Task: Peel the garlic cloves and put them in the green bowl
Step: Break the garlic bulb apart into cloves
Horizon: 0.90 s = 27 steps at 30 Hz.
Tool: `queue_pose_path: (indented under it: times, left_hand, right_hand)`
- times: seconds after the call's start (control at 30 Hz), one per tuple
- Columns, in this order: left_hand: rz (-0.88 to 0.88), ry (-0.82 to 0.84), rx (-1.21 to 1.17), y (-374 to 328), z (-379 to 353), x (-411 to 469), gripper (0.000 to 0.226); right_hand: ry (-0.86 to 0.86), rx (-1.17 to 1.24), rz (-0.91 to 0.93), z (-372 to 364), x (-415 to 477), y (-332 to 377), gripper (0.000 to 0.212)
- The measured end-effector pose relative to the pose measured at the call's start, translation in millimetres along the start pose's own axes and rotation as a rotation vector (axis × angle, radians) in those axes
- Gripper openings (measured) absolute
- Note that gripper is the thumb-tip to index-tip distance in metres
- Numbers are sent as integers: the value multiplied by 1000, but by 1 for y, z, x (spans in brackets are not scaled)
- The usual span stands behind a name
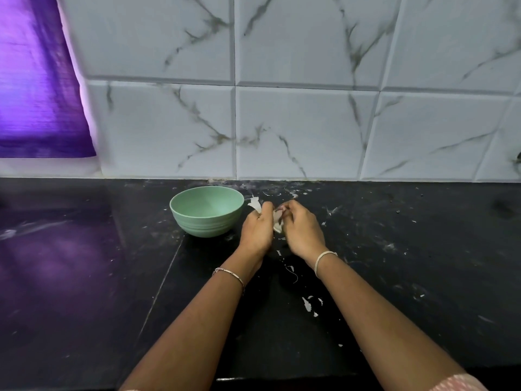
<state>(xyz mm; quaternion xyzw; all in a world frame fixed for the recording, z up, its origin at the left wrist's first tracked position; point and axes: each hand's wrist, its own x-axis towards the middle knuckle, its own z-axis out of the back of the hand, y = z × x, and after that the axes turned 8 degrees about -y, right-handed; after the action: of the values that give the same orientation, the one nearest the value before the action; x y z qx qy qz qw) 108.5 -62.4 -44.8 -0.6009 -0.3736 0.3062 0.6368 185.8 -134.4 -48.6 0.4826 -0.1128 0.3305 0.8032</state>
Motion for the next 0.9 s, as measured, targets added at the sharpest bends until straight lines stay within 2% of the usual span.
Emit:
queue_pose_path:
  times: [0.1,0.23,0.43,0.6,0.77,0.9]
  left_hand:
    - [62,-23,-178,-6,6,0,31]
    - [188,59,-204,-8,9,1,27]
    - [224,128,-211,-8,8,0,29]
    - [161,153,-161,-5,7,-1,31]
    - [82,194,-117,0,3,-1,33]
    - [-39,199,-55,2,3,-2,44]
  right_hand:
    - [-90,73,-131,12,12,-13,25]
    - [-39,-123,-58,27,17,-31,33]
    - [115,-126,50,19,14,-28,39]
    - [195,-111,101,16,12,-29,40]
    - [56,-92,136,23,6,-14,42]
    - [120,-66,28,23,-4,0,66]
